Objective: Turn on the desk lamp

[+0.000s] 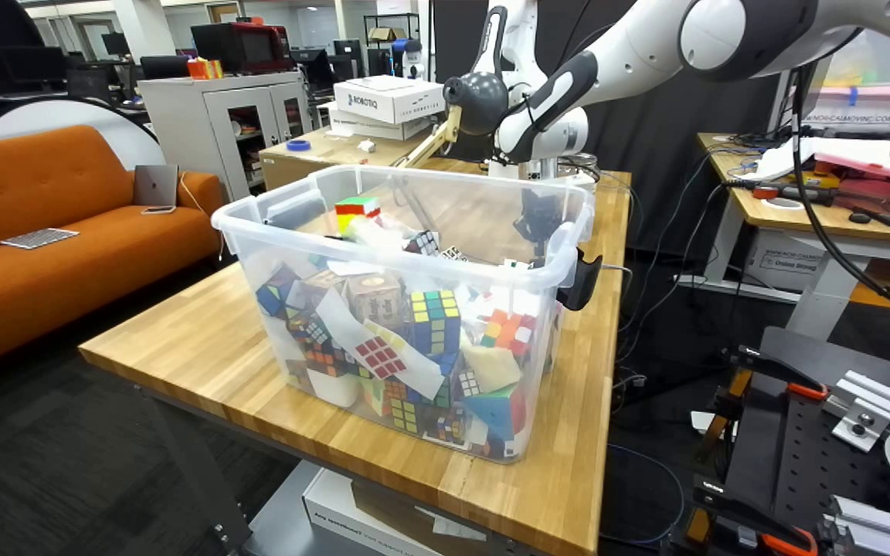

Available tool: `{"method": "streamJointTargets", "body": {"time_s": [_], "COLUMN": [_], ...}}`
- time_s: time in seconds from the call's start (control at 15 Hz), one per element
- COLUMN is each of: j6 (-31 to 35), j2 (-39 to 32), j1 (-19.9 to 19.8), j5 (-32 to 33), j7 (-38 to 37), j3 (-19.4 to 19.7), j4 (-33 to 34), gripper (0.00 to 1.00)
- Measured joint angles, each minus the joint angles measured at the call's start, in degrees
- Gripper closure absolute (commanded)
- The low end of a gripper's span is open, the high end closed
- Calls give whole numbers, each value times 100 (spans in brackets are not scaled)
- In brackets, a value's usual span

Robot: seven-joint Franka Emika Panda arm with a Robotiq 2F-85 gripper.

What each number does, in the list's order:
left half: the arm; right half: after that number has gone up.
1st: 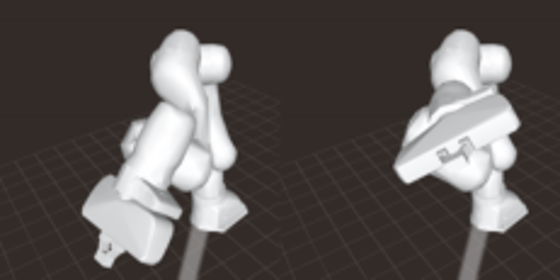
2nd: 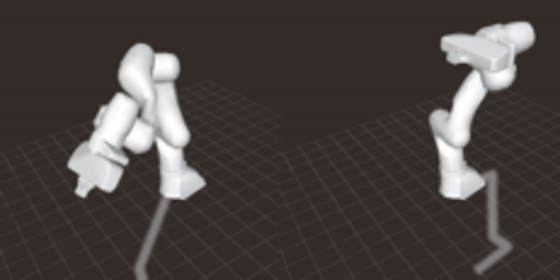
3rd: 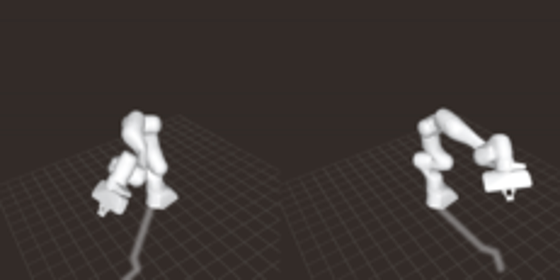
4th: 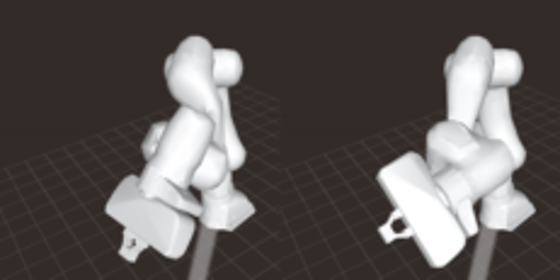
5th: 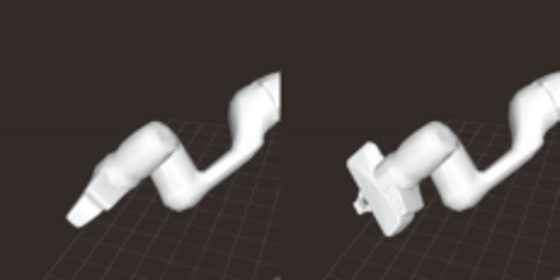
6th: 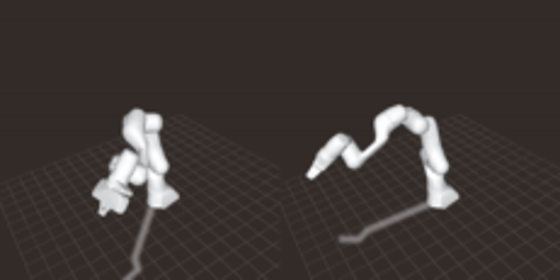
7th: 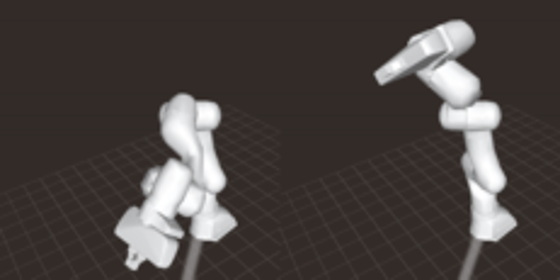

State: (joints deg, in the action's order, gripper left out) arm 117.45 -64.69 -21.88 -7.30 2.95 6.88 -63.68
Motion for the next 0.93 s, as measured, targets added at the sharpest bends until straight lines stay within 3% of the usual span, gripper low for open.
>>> {"method": "streamJointTargets", "body": {"time_s": [0.93], "j6": [-11], "j2": [-13], "j1": [11], "j5": [2], "j7": [2], "j3": [0], "j4": [-53], "gripper": [100]}}
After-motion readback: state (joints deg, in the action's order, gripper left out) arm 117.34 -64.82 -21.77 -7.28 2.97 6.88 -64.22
